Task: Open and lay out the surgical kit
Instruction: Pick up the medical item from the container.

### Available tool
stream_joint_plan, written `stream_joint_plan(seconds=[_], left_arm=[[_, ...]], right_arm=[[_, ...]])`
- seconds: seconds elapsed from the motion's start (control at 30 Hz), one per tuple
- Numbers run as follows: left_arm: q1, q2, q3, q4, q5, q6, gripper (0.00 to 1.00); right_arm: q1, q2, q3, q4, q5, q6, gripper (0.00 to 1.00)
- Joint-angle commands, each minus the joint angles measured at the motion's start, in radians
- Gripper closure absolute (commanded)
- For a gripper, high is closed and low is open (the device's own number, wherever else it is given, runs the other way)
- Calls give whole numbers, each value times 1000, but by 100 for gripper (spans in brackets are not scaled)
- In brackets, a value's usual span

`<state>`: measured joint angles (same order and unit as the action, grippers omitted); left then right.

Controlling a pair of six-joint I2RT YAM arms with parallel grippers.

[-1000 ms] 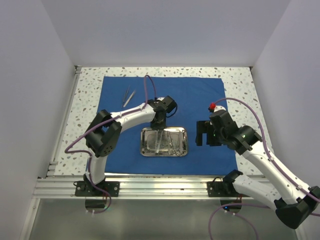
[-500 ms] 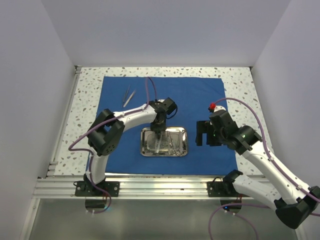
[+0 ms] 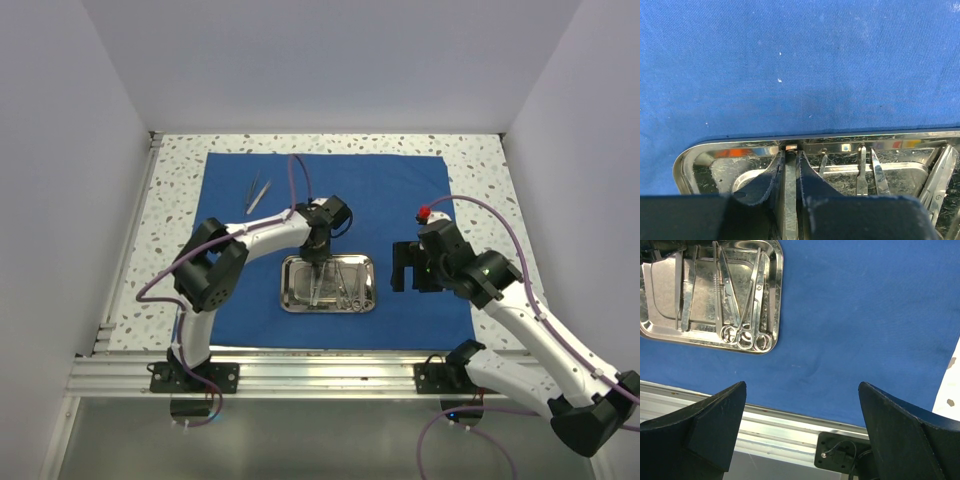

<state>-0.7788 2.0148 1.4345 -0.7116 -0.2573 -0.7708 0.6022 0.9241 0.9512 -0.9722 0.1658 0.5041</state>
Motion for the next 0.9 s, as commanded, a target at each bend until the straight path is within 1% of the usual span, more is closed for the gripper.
stream_joint_plan(seconds=[0.0,0.03,0.1,0.3,0.4,0.5,0.67,0.7,0.87], left_arm=[[9,27,-54,0,23,-5,94],[9,24,-48,-5,20,-5,97],[9,15,-33,-31,12,-7,100],[9,-16,113,-120,-22,2,100],[13,8,246,-169,-39,21,100],[27,44,331,-189,-45,42,100],[81,127,437,-187,-40,86,100],[90,142,479,-184,-42,96,100],[164,287,648,-154,-46,169,100]], right_arm=[[1,4,-2,15,17,7,1],[2,4,-2,15,17,8,2],[1,4,-2,13,18,10,2],[2,4,-3,15,21,14,2],[2,10,-3,15,23,16,2],[1,10,-3,13,32,17,2],[1,16,0,9,44,21,2],[1,15,0,6,50,22,2],[2,21,1,1,63,27,2]])
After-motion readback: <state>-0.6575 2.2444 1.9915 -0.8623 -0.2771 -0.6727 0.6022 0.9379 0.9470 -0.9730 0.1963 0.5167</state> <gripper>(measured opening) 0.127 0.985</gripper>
